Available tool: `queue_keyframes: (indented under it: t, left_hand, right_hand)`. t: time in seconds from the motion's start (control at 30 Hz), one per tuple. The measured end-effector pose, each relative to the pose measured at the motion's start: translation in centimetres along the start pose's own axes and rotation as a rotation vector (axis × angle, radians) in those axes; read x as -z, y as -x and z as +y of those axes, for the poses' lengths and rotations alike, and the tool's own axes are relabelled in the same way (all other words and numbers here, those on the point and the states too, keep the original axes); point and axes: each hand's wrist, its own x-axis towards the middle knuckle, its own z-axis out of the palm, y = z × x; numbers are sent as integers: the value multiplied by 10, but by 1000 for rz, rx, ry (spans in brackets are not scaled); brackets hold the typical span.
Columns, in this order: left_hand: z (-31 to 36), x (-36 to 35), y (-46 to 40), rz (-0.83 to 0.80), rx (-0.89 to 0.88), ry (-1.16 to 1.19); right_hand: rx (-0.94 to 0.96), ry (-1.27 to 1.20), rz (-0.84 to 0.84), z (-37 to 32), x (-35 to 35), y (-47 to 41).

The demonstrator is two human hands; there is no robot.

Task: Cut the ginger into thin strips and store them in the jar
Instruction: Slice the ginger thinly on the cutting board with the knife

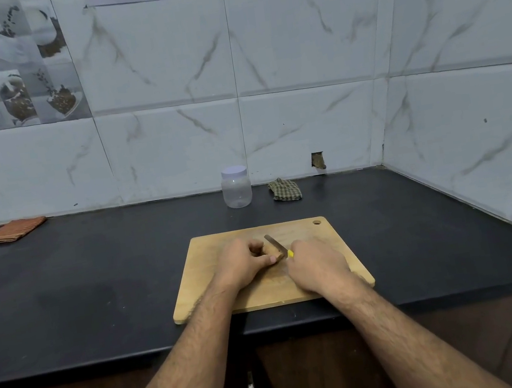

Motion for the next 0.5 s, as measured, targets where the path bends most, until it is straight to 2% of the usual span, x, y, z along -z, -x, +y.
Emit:
queue_keyframes:
  t: [0.5]
  left_hand:
    - [-3,-2,-7,-18,26,65]
  right_hand:
    - [-4,96,7,-10,-6,4]
